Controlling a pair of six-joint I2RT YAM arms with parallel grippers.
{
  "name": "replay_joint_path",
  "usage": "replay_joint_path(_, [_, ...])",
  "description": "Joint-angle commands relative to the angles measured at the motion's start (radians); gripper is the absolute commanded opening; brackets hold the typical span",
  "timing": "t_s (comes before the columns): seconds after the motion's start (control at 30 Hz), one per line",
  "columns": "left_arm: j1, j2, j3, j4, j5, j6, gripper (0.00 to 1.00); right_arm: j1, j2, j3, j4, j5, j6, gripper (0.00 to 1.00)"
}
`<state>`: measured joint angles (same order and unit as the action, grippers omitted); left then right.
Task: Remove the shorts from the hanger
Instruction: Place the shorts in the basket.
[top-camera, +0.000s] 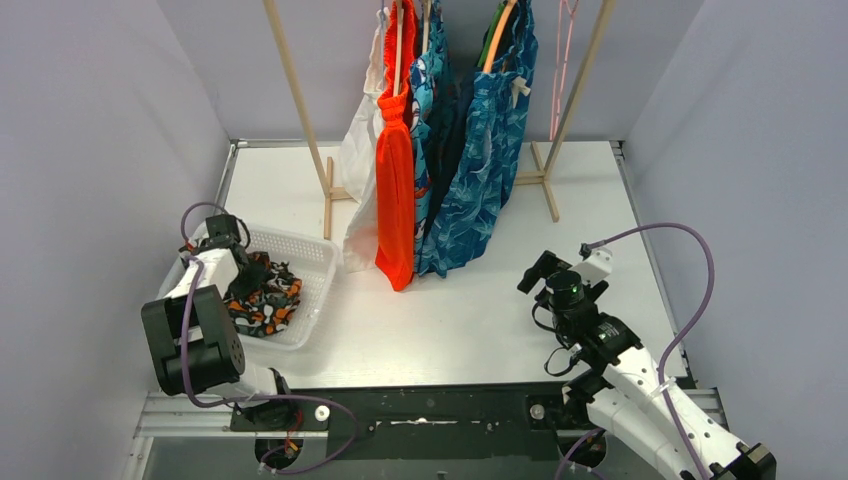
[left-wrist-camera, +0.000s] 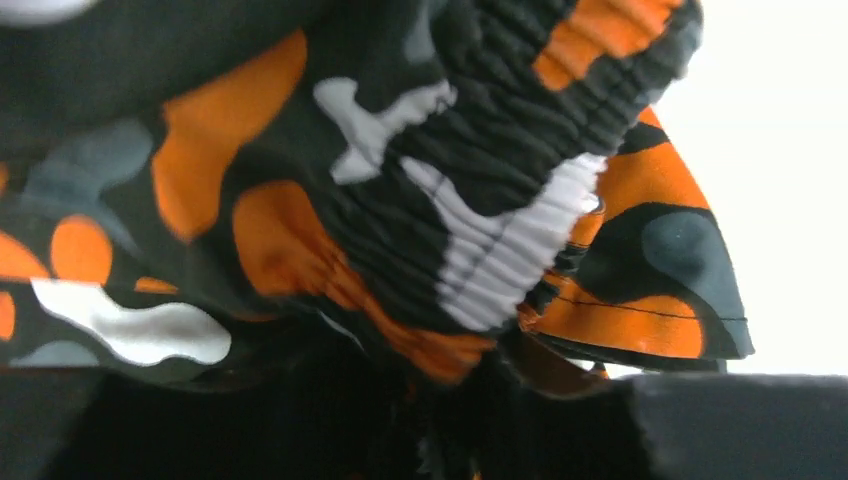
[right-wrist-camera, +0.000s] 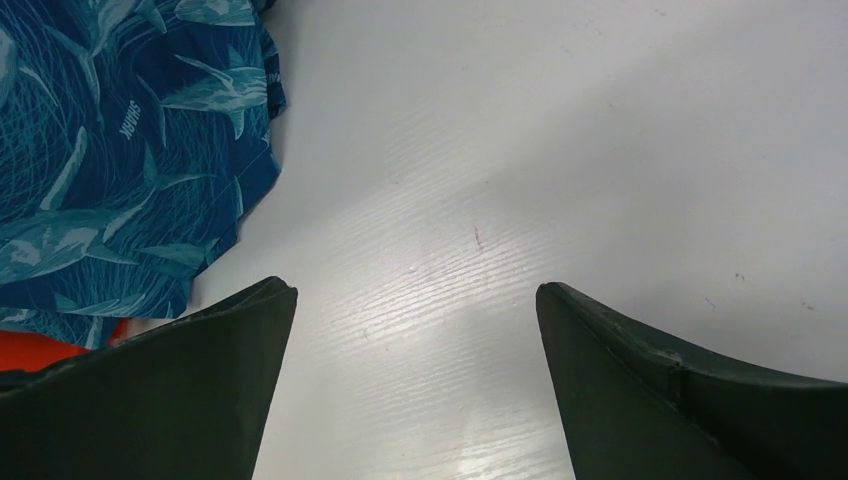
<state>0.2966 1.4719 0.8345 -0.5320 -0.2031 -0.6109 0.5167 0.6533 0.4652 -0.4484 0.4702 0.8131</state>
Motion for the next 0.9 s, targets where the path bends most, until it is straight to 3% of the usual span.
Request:
replay_joint_path(0.0, [0.009, 0.037, -0.006, 0.058, 0.09, -0.032, 0.48, -0.008, -0.007, 0.02, 0.004, 0.028, 0.0, 0.96])
replay_joint_path(0.1, [0.008, 0.021, 0.011, 0.036, 0.088, -0.038, 0.72, -0.007, -0.005, 0.018, 0.005, 0.028, 0.0, 0.96])
replay_joint_path(0.3, [0.008, -0.109, 0.127, -0.049, 0.054, -0.015, 0.81, -0.009, 0.008, 0.019, 0.012, 0.024, -0.002, 0.96])
replay_joint_path(0.6, [0.008, -0.255, 0.271, -0.137, 0.04, 0.013, 0.82, -0.014, 0.035, 0.015, 0.03, 0.002, 0.001, 0.96])
replay_joint_path(0.7, [0.009, -0.275, 0.234, -0.048, 0.164, 0.036, 0.81, -0.014, 0.037, 0.015, 0.03, 0.001, 0.001, 0.96])
replay_joint_path(0.87, [0.008, -0.189, 0.098, 0.066, 0.356, -0.01, 0.7, -0.015, 0.04, 0.024, 0.026, -0.007, -0.004, 0.96])
